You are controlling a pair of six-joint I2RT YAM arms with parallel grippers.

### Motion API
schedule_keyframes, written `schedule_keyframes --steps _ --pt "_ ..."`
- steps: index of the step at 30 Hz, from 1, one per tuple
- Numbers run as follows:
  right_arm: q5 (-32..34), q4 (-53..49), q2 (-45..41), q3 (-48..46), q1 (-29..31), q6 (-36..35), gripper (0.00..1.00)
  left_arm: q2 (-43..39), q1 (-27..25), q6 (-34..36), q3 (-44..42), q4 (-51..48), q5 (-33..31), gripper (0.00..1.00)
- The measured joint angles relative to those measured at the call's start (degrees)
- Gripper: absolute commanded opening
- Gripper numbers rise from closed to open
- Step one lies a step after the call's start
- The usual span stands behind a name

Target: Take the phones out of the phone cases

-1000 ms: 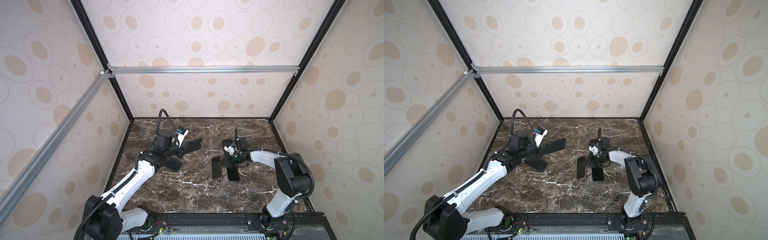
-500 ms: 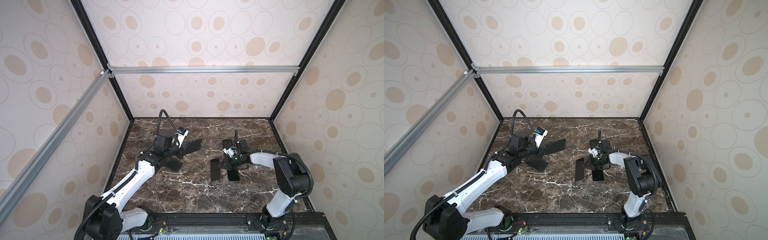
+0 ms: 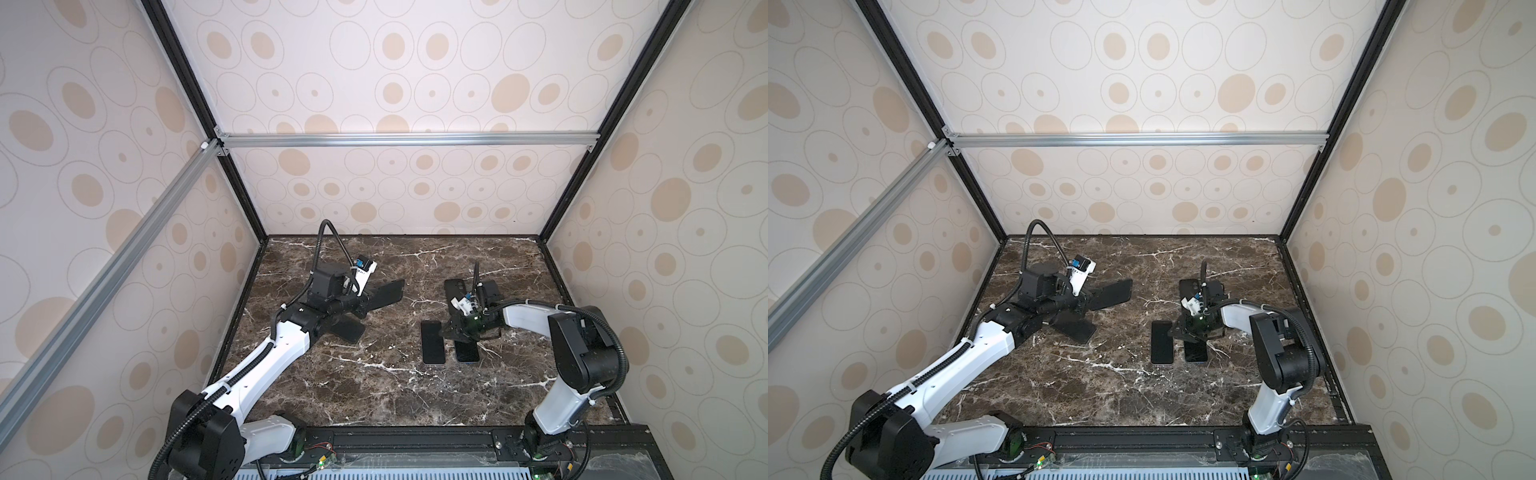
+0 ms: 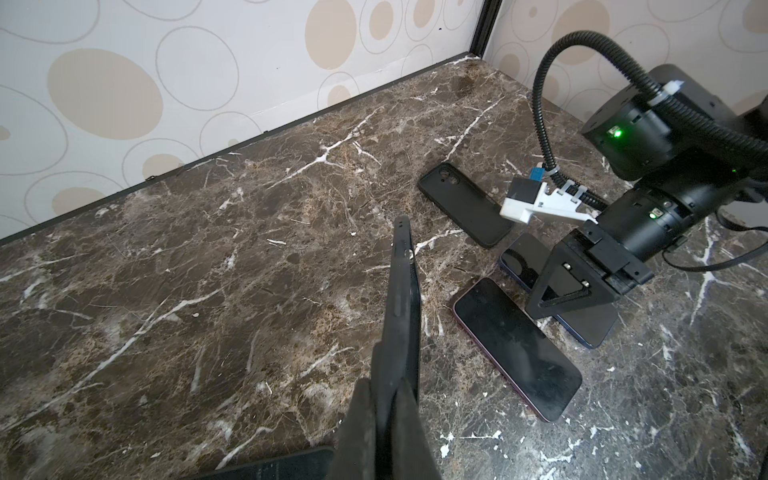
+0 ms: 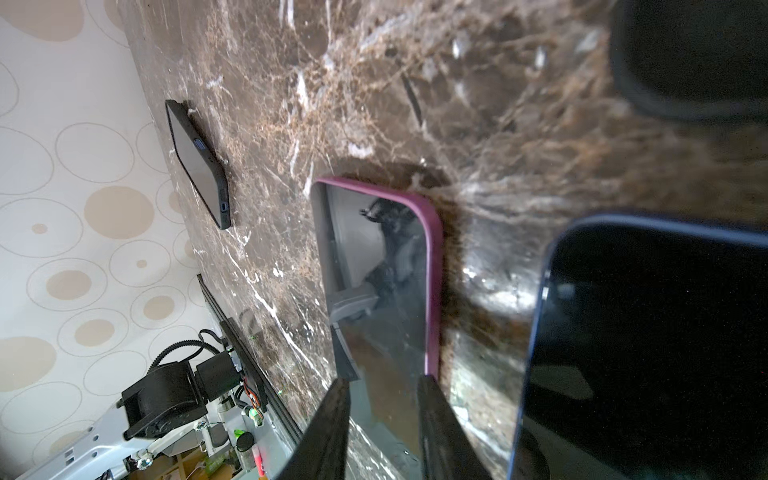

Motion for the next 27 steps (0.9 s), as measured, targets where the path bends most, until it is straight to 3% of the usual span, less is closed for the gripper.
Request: schedule_keyframes --steps 6,9,15,18,27 --pt "1.5 -0.9 -0.9 0.0 0.0 -0.7 0.33 0.0 0.0 0.0 0.0 0.0 0.8 0.00" --pt "4.0 -2.1 -5.7 0.0 0.2 -2.6 0.39 0.0 0.0 1.0 0.0 -0.5 3.8 0.00" --pt "9.2 0.5 -23.3 0.3 2.4 -10.2 0.78 0.0 -0.3 5.2 1.1 -2.8 13.2 0.00" --pt "9.5 2.3 -27.6 1.0 3.8 -15.4 0.94 0.1 -1.1 8.2 3.0 -4.9 17.3 0.00" --pt "0.3 -0.4 -30.6 5.0 7.4 -34.6 0.89 2.6 -5.1 18.0 8.7 -12.3 25.4 0.00"
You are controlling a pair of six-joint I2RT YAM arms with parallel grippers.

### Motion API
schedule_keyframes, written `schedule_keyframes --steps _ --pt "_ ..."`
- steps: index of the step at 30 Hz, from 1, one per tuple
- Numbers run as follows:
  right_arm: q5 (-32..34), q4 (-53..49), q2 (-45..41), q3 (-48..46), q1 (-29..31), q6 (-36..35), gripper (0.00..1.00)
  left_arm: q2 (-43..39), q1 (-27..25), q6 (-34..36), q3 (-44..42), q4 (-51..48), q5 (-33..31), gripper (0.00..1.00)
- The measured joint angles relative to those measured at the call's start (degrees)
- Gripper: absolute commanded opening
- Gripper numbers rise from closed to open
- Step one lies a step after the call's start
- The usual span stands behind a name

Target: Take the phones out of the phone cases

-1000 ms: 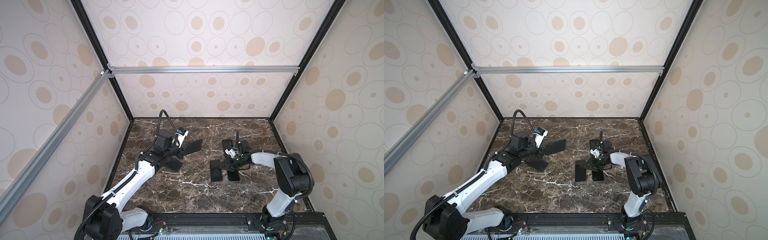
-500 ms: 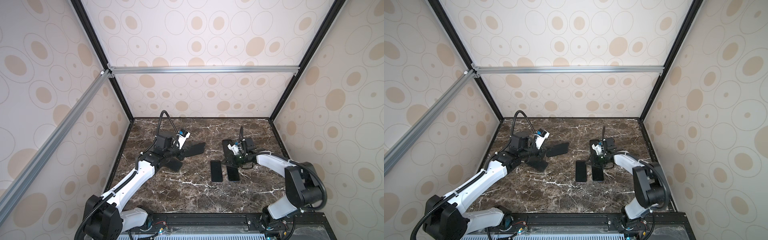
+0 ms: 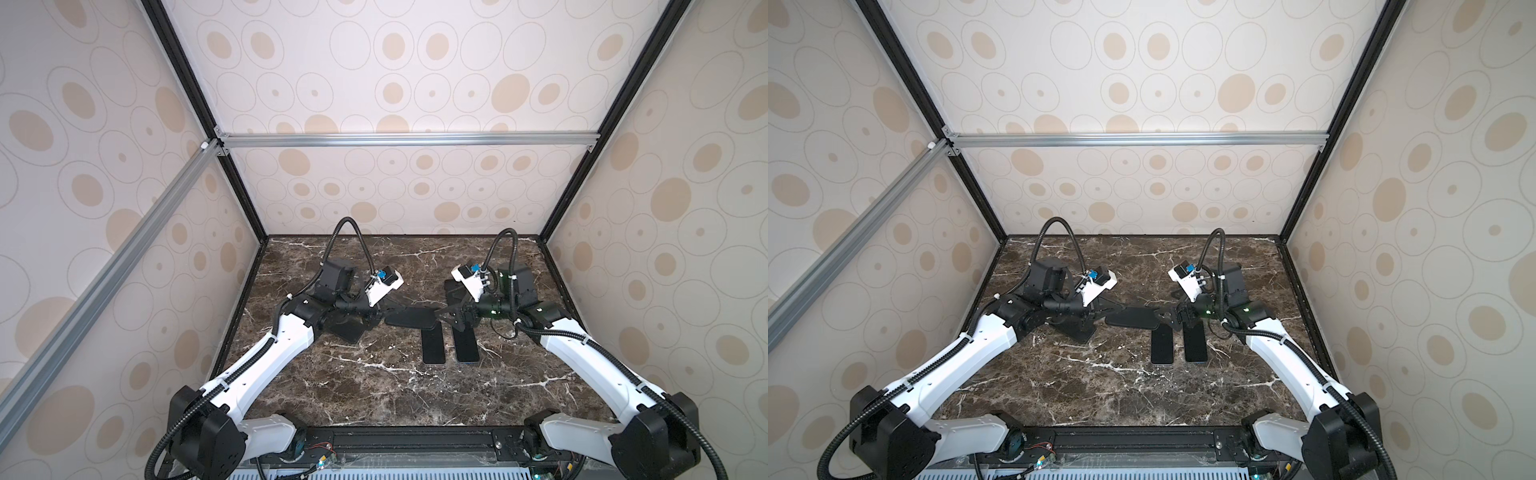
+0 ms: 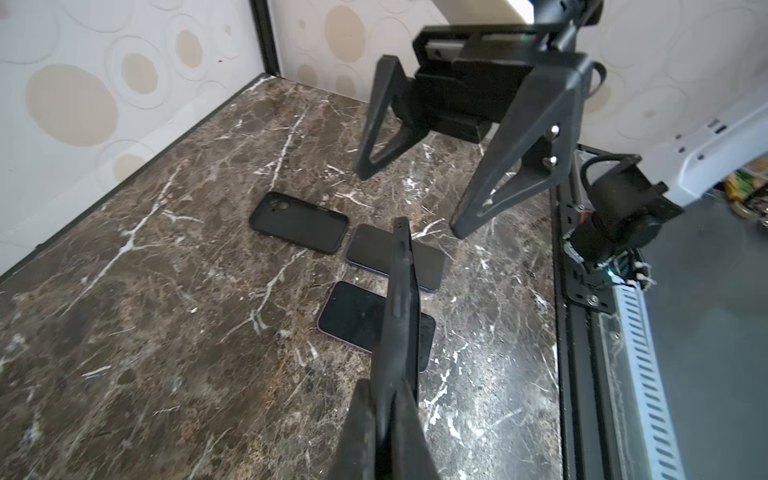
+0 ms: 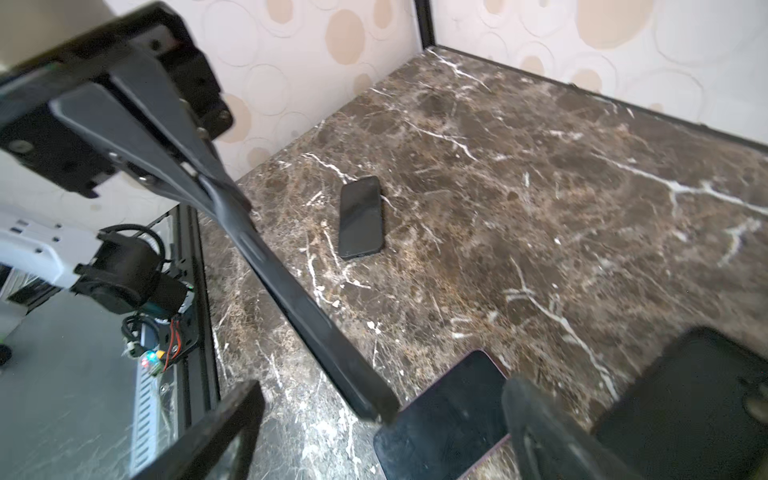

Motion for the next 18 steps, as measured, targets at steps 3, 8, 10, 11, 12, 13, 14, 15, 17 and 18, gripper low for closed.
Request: schedule_keyframes --steps 3,8,10,11,12,13,14,15,17,18 --pt "-3.3 -3.7 0.8 4.2 2.0 -4.6 0.83 0.8 -0.7 2.1 0.5 -1.6 1.7 0.00" --pt "-6.0 -9.2 3.7 8.8 4.5 -10.4 0.62 1.2 -1.2 4.2 1.0 -3.6 3.7 0.00" --pt "-6.5 -11.6 5.2 9.7 5.0 -11.7 0.58 1.2 -1.5 4.7 1.3 -3.9 4.3 0.00" --pt "-6.8 -12.6 6.1 10.1 5.2 -12.4 0.58 1.2 -1.5 4.9 1.5 -4.0 4.6 0.00" --pt "-7.0 -13.6 6.8 10.3 5.2 -13.1 0.58 1.2 -1.5 5.1 1.5 -4.0 4.8 0.00" --pt "-7.1 -14.5 7.3 10.6 5.3 -13.5 0.58 1.2 -1.5 5.3 1.5 -4.1 5.0 0.00" --pt "-7.1 -15.3 7.7 10.8 5.4 -13.9 0.57 1.2 -1.5 5.4 1.5 -4.2 5.0 0.00" --pt "-7.2 -15.8 8.0 10.9 5.6 -14.4 0.55 1.2 -1.5 5.5 1.5 -4.3 5.2 0.00" --pt "-7.4 -16.9 8.3 11.1 6.0 -15.1 0.50 1.2 -1.5 5.6 1.5 -4.4 5.4 0.00" --pt "-7.5 -17.4 8.4 11.1 6.3 -15.4 0.47 1.2 -1.6 5.6 1.5 -4.4 5.5 0.00"
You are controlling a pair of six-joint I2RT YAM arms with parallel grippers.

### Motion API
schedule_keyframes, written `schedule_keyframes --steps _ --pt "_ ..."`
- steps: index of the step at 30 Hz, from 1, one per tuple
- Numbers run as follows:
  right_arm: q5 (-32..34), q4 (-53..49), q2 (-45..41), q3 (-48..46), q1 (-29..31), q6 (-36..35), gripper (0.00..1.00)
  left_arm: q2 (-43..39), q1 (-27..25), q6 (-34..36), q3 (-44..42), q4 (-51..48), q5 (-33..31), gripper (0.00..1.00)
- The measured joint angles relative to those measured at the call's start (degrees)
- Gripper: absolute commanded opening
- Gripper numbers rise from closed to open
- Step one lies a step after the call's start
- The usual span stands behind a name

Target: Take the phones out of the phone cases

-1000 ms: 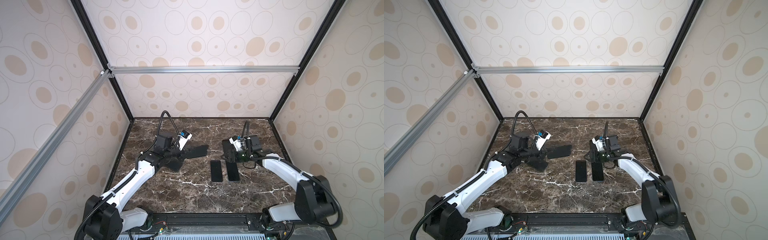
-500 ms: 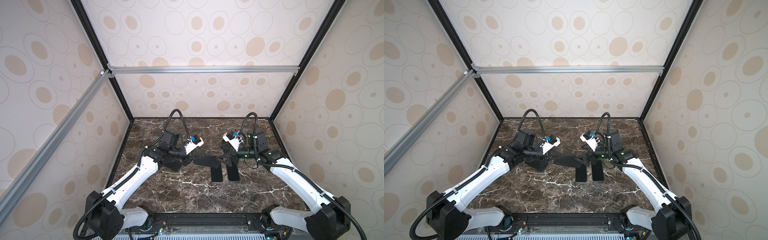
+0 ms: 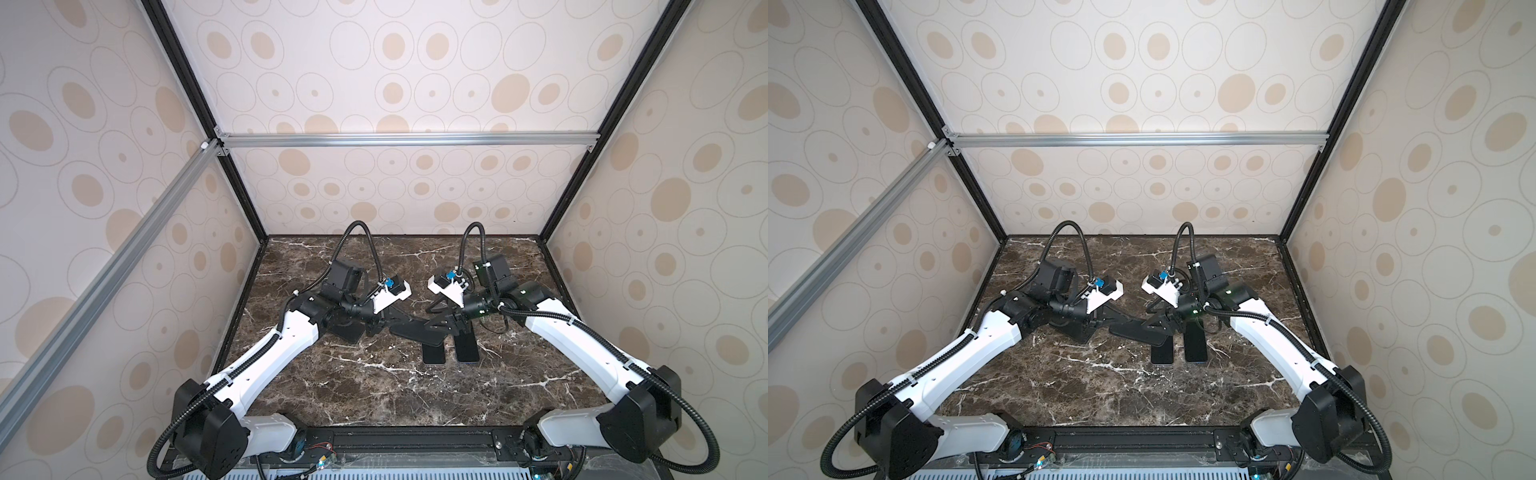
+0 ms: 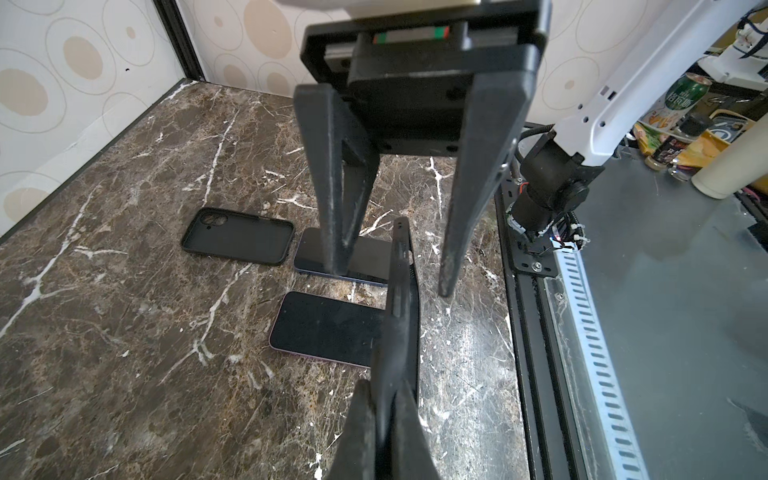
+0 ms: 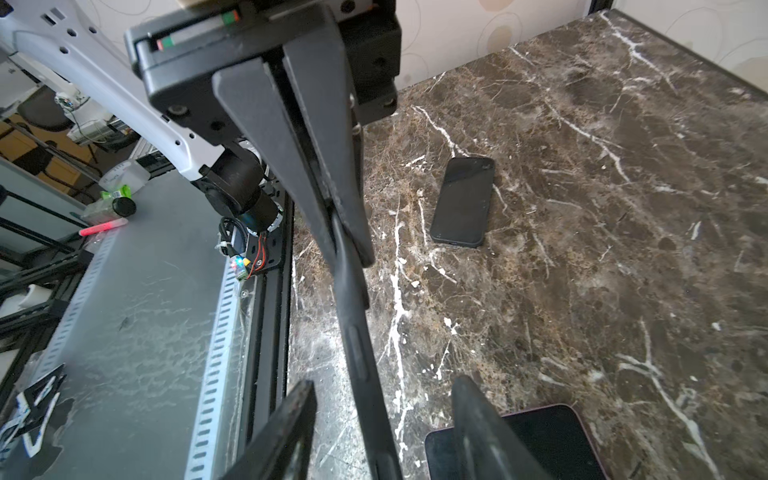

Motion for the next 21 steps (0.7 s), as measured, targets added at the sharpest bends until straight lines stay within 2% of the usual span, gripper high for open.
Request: schedule_keyframes --steps 4,11,14,21 --pt "-0.2 -1.1 0.5 0.3 0.7 -0.7 0.40 0.0 0.0 0.1 0.0 0.0 0.2 0.00" --pt "0.0 -1.3 0.9 0.4 0.8 -0.9 0.24 0.0 0.0 0.1 0.0 -0.1 0.2 0.00" --pt "0.1 -1.4 0.9 0.4 0.8 -1.0 0.13 0.0 0.0 0.1 0.0 -0.1 0.2 0.00" --pt "-0.1 -1.5 0.9 0.4 1.1 -0.7 0.00 0.0 0.1 0.1 0.0 -0.3 -0.2 0.00"
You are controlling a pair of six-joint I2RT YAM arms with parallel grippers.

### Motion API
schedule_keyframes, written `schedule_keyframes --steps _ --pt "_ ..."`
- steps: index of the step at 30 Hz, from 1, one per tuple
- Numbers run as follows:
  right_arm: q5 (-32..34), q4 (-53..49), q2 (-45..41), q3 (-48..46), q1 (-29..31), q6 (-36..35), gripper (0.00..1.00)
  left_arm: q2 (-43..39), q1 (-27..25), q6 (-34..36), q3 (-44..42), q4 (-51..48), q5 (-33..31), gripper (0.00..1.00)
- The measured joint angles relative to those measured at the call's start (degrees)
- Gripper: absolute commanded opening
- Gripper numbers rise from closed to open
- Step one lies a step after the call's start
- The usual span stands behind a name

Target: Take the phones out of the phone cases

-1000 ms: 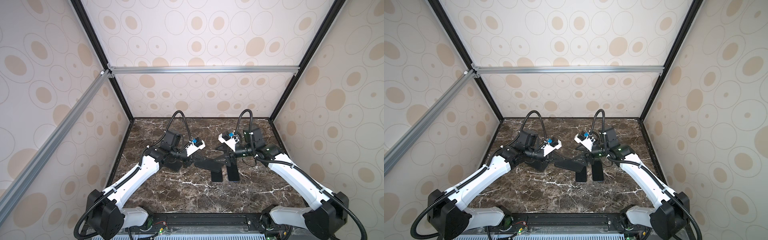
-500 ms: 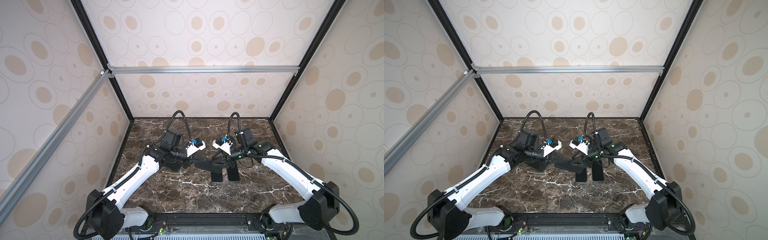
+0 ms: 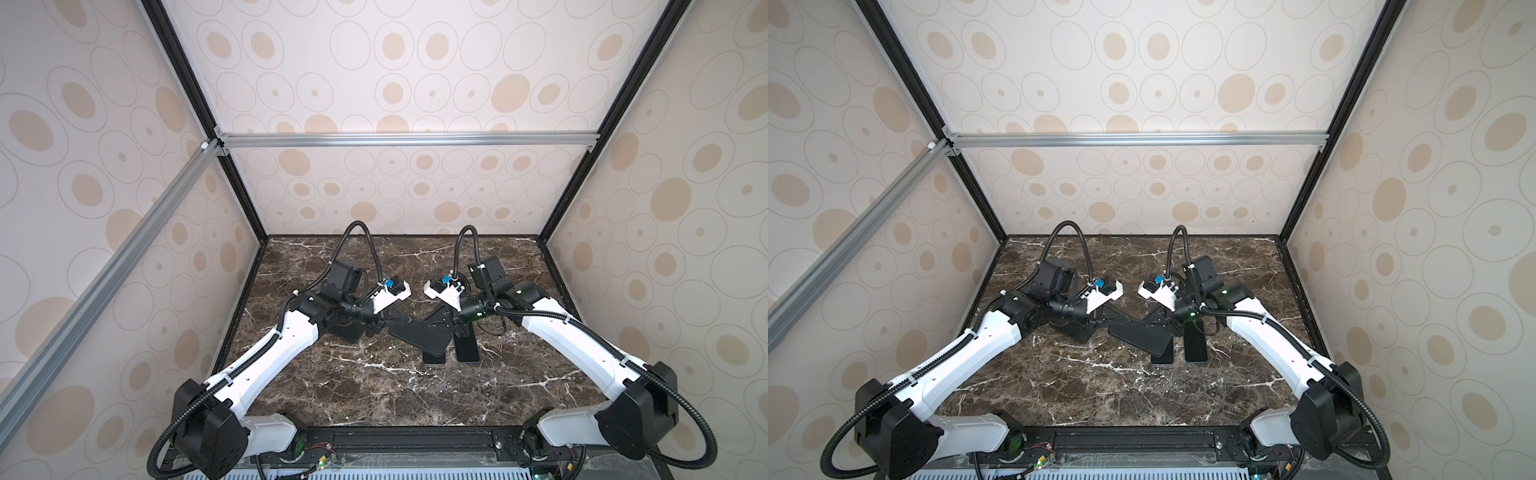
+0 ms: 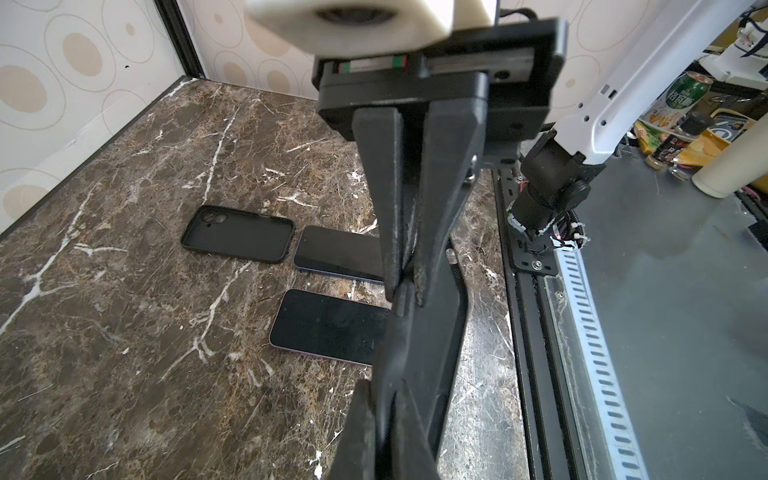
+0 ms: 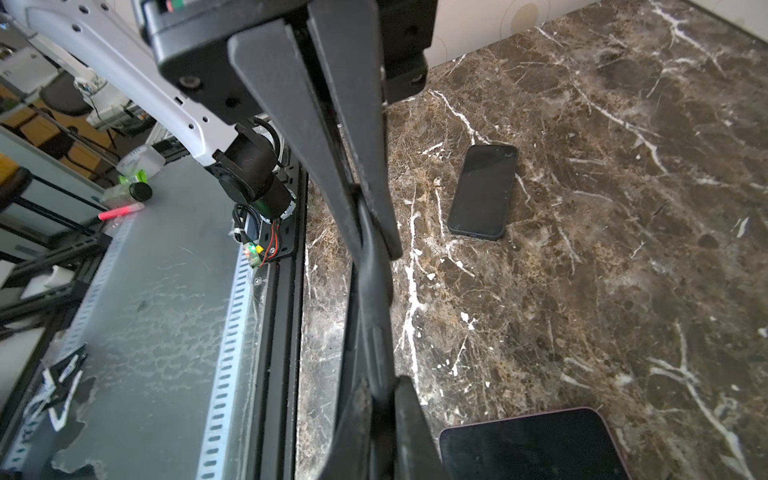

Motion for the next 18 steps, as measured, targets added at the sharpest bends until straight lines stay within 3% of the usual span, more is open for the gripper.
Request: schedule_keyframes --steps 2,5,9,12,18 --pt "0.0 0.1 0.0 0.0 0.0 0.2 0.00 0.0 0.0 0.0 0.0 0.1 -0.1 0.20" --pt "0.8 2.1 -0.2 -0.7 0.0 2.1 0.00 -0.1 0.0 -1.2 0.0 1.4 -0.8 0.60" --pt "6.1 7.7 -1.6 -4.5 0.0 8.8 0.00 -2.1 -0.1 -5.5 -1.5 6.8 -6.1 0.87" --pt "12.4 11.9 -2.2 -7.6 0.0 16.3 0.00 -5.4 -0.2 -10.1 -5.0 12.0 -13.6 0.99" --pt "22.2 18.3 -0.9 -10.5 -0.3 33.0 0.00 -6.7 -0.2 -19.4 -10.8 18.2 -27.8 0.99"
